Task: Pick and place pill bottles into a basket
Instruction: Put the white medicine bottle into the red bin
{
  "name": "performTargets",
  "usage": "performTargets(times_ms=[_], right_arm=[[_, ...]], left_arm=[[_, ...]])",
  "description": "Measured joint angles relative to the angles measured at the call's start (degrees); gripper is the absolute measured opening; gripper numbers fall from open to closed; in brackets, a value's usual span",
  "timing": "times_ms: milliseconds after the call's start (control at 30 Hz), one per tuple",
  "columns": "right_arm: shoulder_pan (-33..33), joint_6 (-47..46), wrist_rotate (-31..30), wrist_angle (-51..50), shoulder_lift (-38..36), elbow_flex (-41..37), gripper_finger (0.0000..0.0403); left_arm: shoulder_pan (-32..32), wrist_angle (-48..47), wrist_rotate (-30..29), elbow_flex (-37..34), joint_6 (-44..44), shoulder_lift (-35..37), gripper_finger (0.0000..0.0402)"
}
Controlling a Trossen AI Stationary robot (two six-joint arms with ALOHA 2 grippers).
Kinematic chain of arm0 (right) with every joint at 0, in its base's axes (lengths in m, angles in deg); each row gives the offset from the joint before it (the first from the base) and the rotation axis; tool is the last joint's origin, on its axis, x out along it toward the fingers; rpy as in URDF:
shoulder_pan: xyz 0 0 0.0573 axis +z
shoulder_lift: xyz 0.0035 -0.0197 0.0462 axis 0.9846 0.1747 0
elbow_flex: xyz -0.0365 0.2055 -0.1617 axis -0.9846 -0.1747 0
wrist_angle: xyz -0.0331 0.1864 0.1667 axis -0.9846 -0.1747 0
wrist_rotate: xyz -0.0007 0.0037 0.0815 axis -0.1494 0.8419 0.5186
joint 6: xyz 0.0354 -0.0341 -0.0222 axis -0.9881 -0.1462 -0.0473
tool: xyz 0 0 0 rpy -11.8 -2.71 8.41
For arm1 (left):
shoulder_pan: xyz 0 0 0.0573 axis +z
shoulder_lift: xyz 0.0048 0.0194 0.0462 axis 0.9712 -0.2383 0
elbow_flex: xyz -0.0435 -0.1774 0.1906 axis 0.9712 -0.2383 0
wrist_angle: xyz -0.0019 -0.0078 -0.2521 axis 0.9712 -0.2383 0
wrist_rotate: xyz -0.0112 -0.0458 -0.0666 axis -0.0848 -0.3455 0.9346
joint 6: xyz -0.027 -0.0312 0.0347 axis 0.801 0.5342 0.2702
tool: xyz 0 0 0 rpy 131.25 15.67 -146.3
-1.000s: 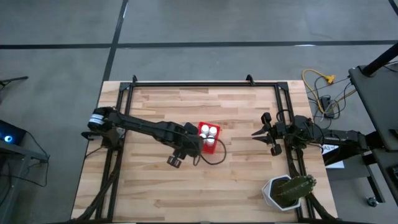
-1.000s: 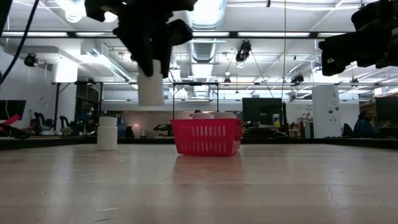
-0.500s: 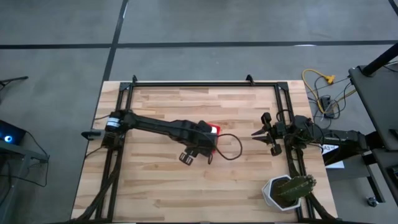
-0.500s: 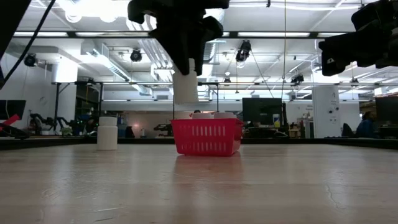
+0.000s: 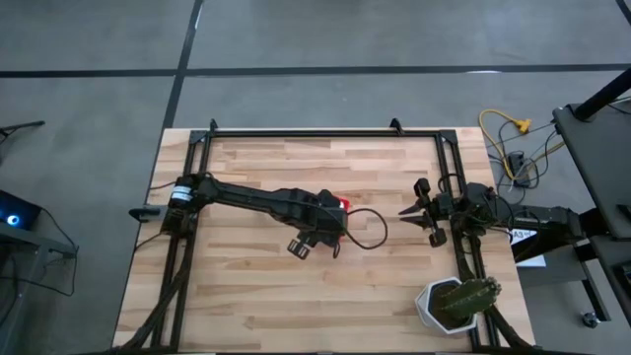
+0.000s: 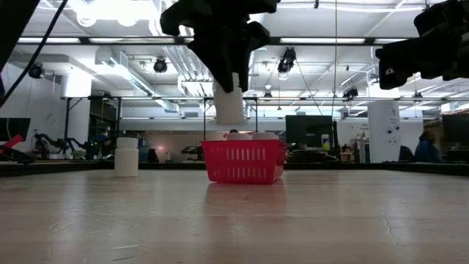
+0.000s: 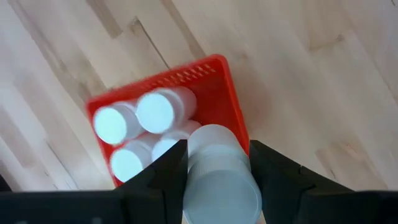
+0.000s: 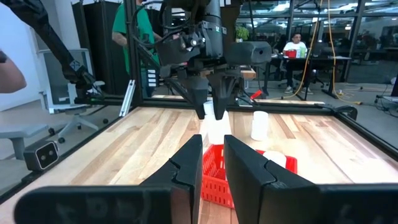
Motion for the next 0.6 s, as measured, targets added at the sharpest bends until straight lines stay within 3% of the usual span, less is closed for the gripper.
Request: performTargets(times_ms=[600], right_arm=[[0.0, 0.0, 0.0, 0.0, 0.0, 0.0, 0.0059]], left_arm=[[0.0, 0.8, -0.6, -2.9, 0.0, -0.3, 0.0137]])
